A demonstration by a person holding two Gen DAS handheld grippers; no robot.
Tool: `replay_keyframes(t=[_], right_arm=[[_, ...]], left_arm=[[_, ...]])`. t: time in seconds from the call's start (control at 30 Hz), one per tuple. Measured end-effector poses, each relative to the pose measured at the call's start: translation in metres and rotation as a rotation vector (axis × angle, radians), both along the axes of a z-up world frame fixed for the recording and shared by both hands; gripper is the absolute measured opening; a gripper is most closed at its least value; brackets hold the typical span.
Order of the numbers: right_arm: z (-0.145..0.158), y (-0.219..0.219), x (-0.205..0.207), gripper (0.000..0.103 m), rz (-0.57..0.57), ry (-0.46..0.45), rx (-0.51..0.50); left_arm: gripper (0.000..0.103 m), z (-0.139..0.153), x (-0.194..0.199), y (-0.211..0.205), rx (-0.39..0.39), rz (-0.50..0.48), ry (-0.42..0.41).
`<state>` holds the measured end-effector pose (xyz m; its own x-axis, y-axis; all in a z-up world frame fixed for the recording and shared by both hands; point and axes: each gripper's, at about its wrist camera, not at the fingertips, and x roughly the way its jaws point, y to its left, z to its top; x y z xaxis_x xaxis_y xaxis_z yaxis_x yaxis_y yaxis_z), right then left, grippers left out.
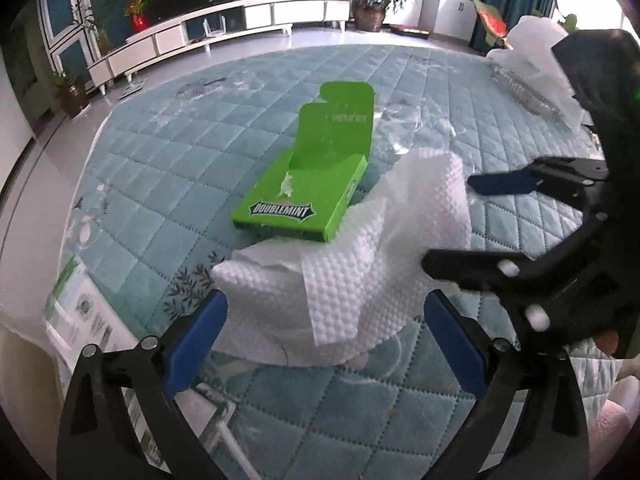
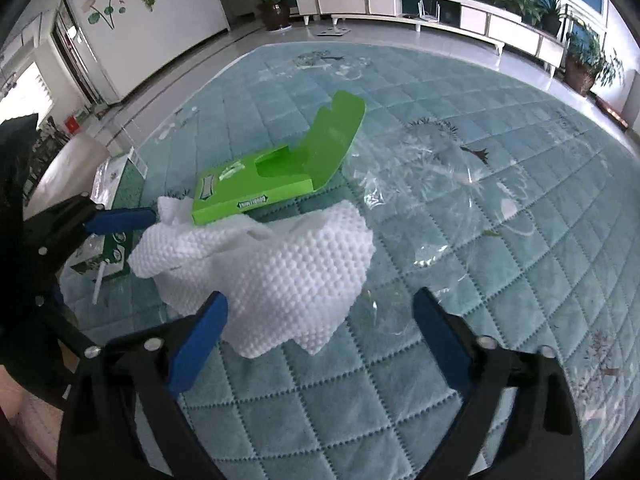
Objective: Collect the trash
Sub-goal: 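Grasp the white wipe with the left gripper while the right grasps clear plastic, then carry the white wipe and clear plastic over the bin with both tools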
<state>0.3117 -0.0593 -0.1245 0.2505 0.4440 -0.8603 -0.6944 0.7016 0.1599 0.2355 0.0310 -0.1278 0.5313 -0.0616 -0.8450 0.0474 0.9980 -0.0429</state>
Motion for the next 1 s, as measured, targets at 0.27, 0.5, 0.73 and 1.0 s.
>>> replay_keyframes(t=[0.27, 0.5, 0.73, 1.0], right_arm=[[0.000, 0.002, -0.008, 0.016, 0.031, 0.033, 0.024], [0.015, -0.004, -0.029, 0.005, 0.015, 0.019, 0.072], [0.042, -0.012, -0.053, 0.005, 0.013, -0.012, 0.098], [0.074, -0.001, -0.088, 0.005, 0.052, -0.036, 0.124]], left_arm=[[0.038, -0.002, 0.001, -0.004, -0.022, -0.032, -0.001], [0.012, 0.007, -0.009, -0.001, -0.076, -0.042, -0.031], [0.011, 0.030, -0.028, -0.006, -0.085, -0.049, -0.064], [0.011, 0.057, -0.063, 0.006, -0.081, -0.020, -0.098]])
